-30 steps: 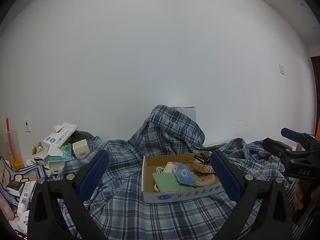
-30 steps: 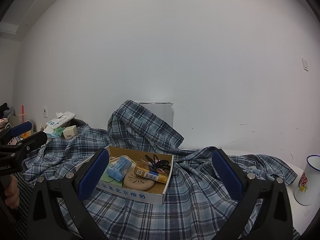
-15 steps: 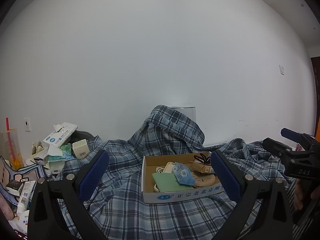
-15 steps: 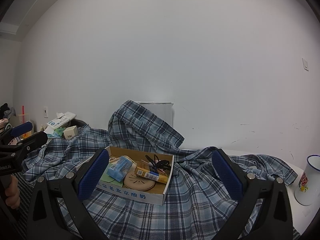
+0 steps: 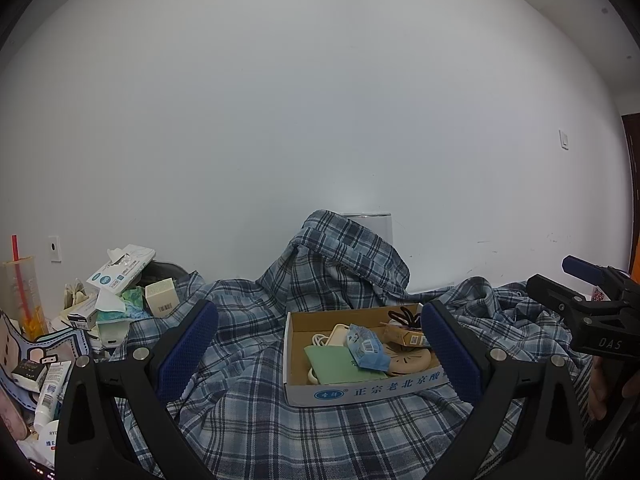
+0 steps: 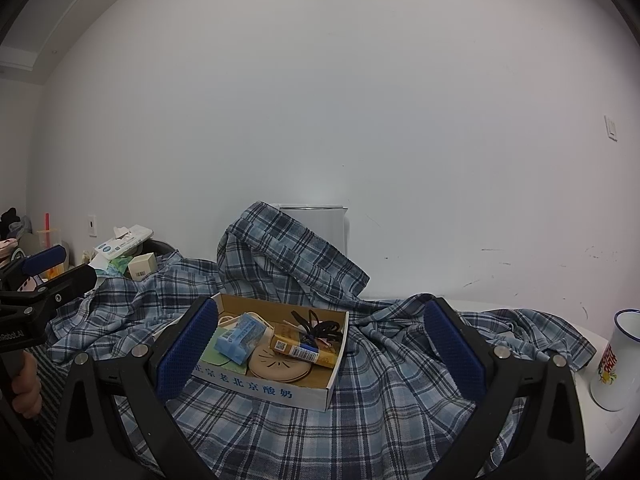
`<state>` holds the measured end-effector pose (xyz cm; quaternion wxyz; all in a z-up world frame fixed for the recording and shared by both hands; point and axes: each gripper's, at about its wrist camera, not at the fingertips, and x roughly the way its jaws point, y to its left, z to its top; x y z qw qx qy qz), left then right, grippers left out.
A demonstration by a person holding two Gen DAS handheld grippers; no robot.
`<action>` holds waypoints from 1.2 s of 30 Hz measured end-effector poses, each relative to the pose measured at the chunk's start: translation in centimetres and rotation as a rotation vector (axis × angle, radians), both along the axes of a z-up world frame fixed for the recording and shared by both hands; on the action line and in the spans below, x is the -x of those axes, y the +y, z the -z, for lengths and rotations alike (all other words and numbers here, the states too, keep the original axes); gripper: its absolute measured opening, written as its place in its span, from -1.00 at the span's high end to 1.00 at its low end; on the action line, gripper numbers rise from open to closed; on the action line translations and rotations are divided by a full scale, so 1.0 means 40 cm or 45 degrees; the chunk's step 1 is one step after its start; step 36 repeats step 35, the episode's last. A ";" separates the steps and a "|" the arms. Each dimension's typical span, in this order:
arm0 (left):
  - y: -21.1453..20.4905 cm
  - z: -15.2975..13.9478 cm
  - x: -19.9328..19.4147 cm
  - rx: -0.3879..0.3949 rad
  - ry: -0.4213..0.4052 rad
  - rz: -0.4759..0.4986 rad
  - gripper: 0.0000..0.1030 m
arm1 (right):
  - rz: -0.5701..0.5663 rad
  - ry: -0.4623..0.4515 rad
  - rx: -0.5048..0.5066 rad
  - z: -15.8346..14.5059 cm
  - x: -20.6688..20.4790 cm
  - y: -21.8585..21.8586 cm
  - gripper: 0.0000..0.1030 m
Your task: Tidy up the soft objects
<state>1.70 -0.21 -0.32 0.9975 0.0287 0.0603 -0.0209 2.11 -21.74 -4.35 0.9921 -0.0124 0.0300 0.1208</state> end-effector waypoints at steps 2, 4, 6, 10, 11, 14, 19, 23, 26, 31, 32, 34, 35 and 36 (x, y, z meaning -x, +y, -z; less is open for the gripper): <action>0.000 0.000 0.001 0.000 0.000 0.000 -0.99 | 0.001 -0.002 -0.001 0.000 0.001 0.001 -0.99; 0.000 -0.001 0.001 0.000 -0.001 0.000 -0.99 | 0.001 0.000 -0.001 -0.001 0.001 0.004 -0.99; -0.001 0.000 0.001 -0.001 -0.002 0.000 -0.99 | 0.001 -0.001 -0.002 -0.001 0.002 0.003 -0.99; -0.004 -0.001 0.000 -0.002 -0.002 0.000 -0.99 | 0.002 -0.003 -0.001 -0.001 0.001 0.001 -0.99; -0.004 -0.001 0.001 -0.001 -0.002 -0.001 -0.99 | 0.001 -0.004 -0.001 -0.001 0.003 0.001 -0.99; -0.003 -0.001 0.000 0.000 -0.002 0.000 -0.99 | 0.002 -0.004 -0.001 -0.001 0.005 0.003 -0.99; -0.002 -0.001 0.001 0.000 -0.003 0.001 -0.99 | 0.003 -0.005 -0.002 -0.002 0.006 0.004 -0.99; -0.003 -0.001 0.001 0.000 -0.003 0.000 -0.99 | 0.003 -0.004 -0.002 -0.002 0.007 0.004 -0.99; -0.003 -0.001 0.002 -0.001 -0.004 0.000 -0.99 | 0.002 -0.004 -0.002 -0.002 0.006 0.003 -0.99; -0.002 -0.001 0.002 0.000 -0.003 0.000 -0.99 | 0.002 -0.004 -0.002 -0.002 0.007 0.004 -0.99; -0.003 -0.001 0.001 0.000 -0.003 0.000 -0.99 | 0.002 -0.004 -0.002 -0.002 0.007 0.003 -0.99; -0.002 -0.001 0.002 -0.001 -0.003 0.001 -0.99 | 0.002 -0.004 -0.002 -0.002 0.007 0.004 -0.99; -0.002 -0.001 0.002 -0.001 -0.004 0.001 -0.99 | 0.002 -0.004 -0.002 -0.002 0.007 0.004 -0.99; -0.002 -0.001 0.002 -0.001 -0.004 0.001 -0.99 | 0.002 -0.004 -0.002 -0.002 0.007 0.004 -0.99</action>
